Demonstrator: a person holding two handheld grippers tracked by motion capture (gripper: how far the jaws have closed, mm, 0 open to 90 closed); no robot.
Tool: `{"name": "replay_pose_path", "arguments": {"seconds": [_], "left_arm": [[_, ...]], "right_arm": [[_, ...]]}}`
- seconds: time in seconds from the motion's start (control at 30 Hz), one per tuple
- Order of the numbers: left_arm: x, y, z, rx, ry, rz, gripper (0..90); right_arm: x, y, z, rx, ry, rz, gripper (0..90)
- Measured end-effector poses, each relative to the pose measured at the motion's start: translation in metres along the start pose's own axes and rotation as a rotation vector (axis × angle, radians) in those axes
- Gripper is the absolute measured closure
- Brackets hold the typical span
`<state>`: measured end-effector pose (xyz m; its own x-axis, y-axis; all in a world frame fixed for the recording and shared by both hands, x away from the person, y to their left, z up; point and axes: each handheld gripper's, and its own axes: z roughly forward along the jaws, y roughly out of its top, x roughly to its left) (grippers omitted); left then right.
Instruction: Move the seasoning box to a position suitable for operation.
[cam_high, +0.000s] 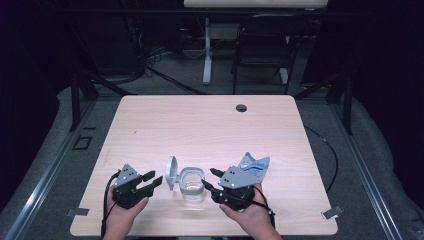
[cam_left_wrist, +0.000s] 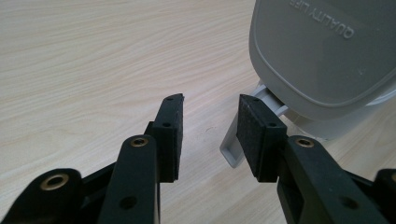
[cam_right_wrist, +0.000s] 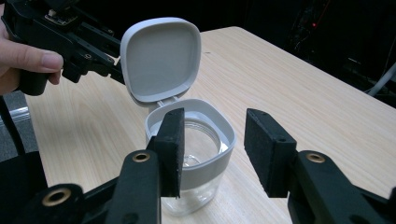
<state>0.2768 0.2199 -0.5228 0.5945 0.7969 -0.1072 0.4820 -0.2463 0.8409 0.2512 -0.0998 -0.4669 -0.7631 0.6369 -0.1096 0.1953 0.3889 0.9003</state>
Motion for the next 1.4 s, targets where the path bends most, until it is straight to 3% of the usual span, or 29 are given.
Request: {"name": "replay_pose_path", "arguments": {"seconds": [0.5,1.1,1.4], "left_arm": [[0.004,-0.001,-0.006,-0.019,0.001,-0.013,60.7],[-0.003,0.002,-0.014,-0.035,0.005,-0.028,59.1],[0.000,0.000,-0.013,-0.036,0.009,-0.038,59.1]], "right_arm": [[-0.012,-0.014,-0.013,0.002,-0.021,0.032,55.4],[-0.017,-0.026,-0.037,-0.012,-0.057,0.053,52.4],[-0.018,-0.032,-0.041,-0.019,-0.061,0.062,52.1]]}}
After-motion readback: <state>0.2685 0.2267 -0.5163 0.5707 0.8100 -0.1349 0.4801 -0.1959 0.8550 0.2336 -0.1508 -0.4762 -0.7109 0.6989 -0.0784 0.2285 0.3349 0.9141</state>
